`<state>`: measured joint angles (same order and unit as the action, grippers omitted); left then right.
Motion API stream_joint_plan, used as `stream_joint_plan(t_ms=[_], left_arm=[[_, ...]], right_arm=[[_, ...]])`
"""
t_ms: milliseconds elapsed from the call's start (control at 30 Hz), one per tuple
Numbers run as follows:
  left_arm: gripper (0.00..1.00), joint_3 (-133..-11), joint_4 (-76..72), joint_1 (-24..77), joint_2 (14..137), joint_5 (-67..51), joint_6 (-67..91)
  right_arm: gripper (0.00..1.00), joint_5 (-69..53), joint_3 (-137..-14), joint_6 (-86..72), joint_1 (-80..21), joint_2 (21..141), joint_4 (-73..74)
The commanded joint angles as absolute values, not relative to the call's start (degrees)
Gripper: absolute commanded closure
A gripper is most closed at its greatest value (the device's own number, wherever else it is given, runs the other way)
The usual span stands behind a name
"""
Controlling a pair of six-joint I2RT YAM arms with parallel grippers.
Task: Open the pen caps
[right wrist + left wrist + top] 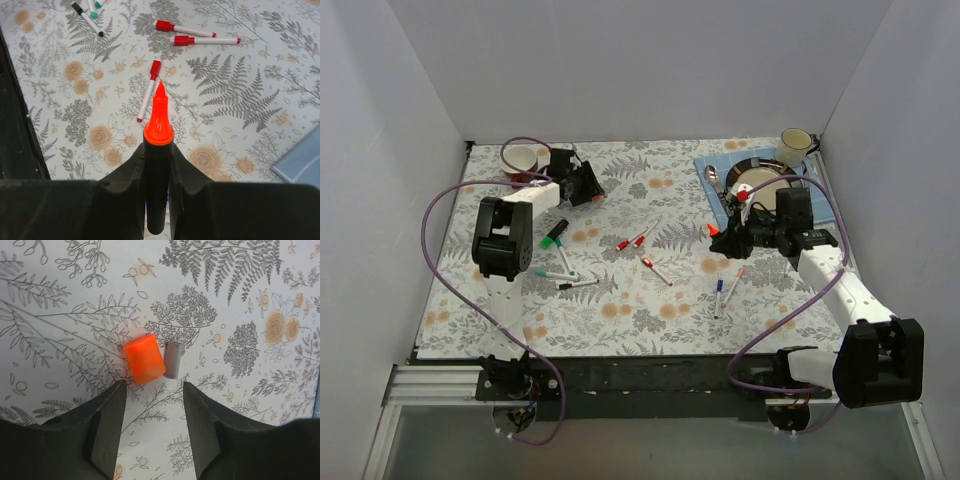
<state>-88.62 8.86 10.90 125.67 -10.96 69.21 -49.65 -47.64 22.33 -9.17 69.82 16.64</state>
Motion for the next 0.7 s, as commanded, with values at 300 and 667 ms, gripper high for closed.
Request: stream_joint_plan(t_ms=[300, 667], left_arm=[[0.17, -66.6, 6.3, 11.2, 85.0, -9.1, 63.9], [0.02, -44.1, 5.6, 10.8, 51.9, -12.6, 61.3]], right_arm=[[0.99, -18.4, -46.4, 17.9, -0.5, 68.0, 16.0], [0.94, -16.4, -45.0, 19.5, 9.5, 76.1, 21.5]])
